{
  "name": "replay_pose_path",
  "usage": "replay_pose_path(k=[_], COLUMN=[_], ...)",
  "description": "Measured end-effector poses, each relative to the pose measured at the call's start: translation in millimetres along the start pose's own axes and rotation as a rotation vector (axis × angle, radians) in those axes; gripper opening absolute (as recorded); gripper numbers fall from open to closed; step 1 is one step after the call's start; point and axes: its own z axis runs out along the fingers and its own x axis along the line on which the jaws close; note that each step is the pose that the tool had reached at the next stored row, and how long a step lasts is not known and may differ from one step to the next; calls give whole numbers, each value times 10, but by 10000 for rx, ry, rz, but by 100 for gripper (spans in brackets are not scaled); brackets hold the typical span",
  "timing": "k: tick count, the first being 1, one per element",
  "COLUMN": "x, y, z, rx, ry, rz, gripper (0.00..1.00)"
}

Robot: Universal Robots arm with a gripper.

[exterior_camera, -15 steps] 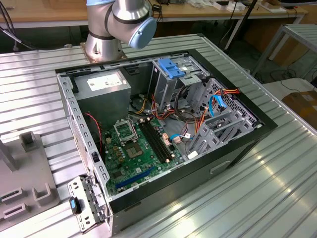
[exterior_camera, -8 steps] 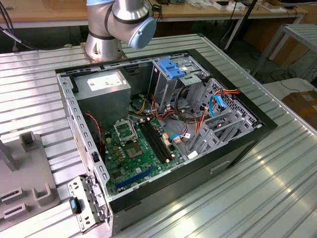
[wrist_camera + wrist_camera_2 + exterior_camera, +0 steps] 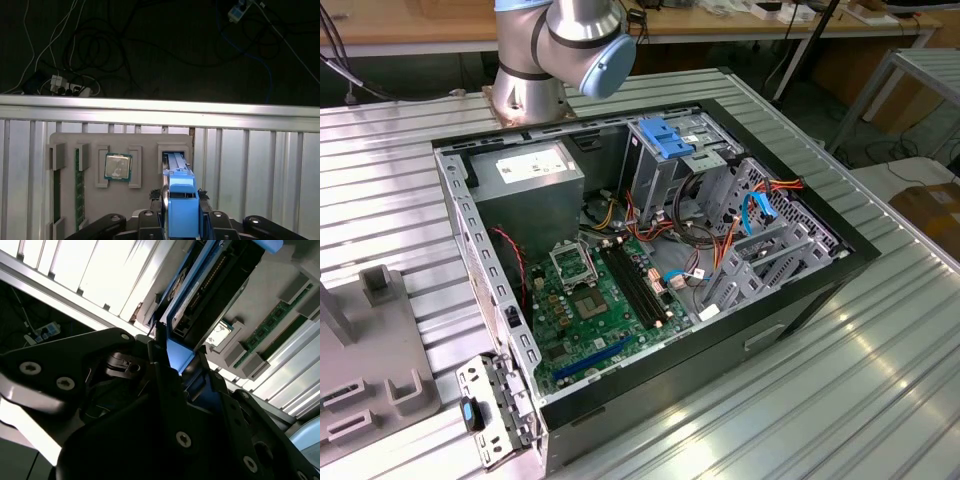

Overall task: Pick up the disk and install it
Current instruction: 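Pick up the disk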

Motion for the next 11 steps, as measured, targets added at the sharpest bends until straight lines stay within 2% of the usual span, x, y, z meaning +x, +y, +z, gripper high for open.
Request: replay_pose_path(k=[5,11], x=[1,3], y=[0,0], z=[-35,-169], rx=[1,-1], ry=[0,0], rz=[0,0], gripper=[36,36])
